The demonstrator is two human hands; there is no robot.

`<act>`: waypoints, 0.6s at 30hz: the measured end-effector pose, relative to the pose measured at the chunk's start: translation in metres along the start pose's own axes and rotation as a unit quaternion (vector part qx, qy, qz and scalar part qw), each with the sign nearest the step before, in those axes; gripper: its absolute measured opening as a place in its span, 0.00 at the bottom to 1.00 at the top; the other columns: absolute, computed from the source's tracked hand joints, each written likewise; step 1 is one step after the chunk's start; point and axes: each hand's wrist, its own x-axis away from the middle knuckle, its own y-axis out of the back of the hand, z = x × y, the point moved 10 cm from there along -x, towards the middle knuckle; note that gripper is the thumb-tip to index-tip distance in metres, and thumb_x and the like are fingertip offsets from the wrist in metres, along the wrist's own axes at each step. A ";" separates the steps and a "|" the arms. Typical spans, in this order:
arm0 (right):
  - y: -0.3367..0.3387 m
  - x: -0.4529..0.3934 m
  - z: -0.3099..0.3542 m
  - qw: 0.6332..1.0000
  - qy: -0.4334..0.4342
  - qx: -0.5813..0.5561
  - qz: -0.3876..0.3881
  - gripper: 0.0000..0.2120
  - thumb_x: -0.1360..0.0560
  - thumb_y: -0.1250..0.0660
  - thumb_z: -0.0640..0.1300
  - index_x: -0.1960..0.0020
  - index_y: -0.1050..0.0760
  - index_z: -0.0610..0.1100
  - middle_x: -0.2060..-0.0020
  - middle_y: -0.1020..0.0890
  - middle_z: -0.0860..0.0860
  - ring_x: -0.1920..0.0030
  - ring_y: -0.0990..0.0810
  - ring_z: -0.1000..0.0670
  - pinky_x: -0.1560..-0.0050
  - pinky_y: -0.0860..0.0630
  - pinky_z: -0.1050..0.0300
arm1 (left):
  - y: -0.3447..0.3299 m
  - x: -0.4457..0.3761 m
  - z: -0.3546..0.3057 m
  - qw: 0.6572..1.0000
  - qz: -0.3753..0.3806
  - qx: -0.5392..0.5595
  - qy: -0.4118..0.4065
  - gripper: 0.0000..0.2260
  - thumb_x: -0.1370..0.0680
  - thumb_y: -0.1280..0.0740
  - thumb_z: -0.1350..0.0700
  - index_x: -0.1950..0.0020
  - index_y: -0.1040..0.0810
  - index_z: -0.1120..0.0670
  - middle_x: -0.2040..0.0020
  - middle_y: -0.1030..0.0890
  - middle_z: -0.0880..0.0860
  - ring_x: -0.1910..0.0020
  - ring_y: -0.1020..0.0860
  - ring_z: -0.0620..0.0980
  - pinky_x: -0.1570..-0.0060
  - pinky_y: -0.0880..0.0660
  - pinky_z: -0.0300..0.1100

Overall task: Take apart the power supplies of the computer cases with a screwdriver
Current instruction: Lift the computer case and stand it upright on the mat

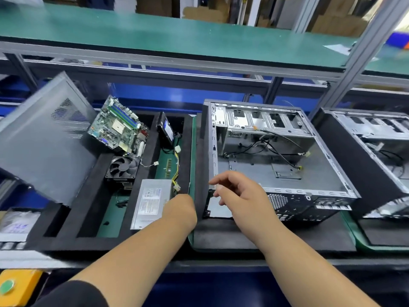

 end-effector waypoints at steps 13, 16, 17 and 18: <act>0.028 -0.006 -0.007 0.998 -0.023 -0.020 -0.054 0.14 0.21 0.35 0.39 0.54 0.19 0.57 0.61 0.18 0.52 0.62 0.22 0.57 0.60 0.25 0.67 | 0.064 -0.002 -0.015 0.993 -0.083 -0.019 -0.076 0.05 0.21 0.36 0.53 0.50 0.25 0.53 0.49 0.21 0.53 0.54 0.25 0.55 0.58 0.30 0.44; 0.051 -0.011 -0.008 0.996 -0.033 0.001 -0.088 0.13 0.21 0.35 0.40 0.54 0.19 0.58 0.61 0.18 0.51 0.62 0.21 0.55 0.58 0.22 0.60 | 0.105 -0.009 -0.021 0.979 -0.132 0.091 -0.125 0.08 0.19 0.38 0.49 0.46 0.24 0.51 0.47 0.20 0.52 0.51 0.23 0.54 0.54 0.28 0.44; 0.061 -0.013 -0.008 0.994 -0.029 0.016 -0.104 0.13 0.21 0.34 0.40 0.54 0.19 0.58 0.60 0.18 0.52 0.61 0.21 0.55 0.58 0.23 0.60 | 0.115 -0.012 -0.022 0.972 -0.130 0.141 -0.133 0.09 0.19 0.39 0.48 0.44 0.24 0.49 0.47 0.20 0.50 0.51 0.22 0.53 0.53 0.26 0.45; 0.073 -0.014 -0.007 0.992 -0.022 0.034 -0.122 0.13 0.21 0.34 0.41 0.54 0.19 0.59 0.60 0.18 0.53 0.60 0.21 0.54 0.58 0.23 0.61 | 0.121 -0.015 -0.024 0.964 -0.122 0.190 -0.137 0.08 0.19 0.39 0.46 0.44 0.25 0.47 0.48 0.20 0.48 0.52 0.22 0.51 0.54 0.26 0.44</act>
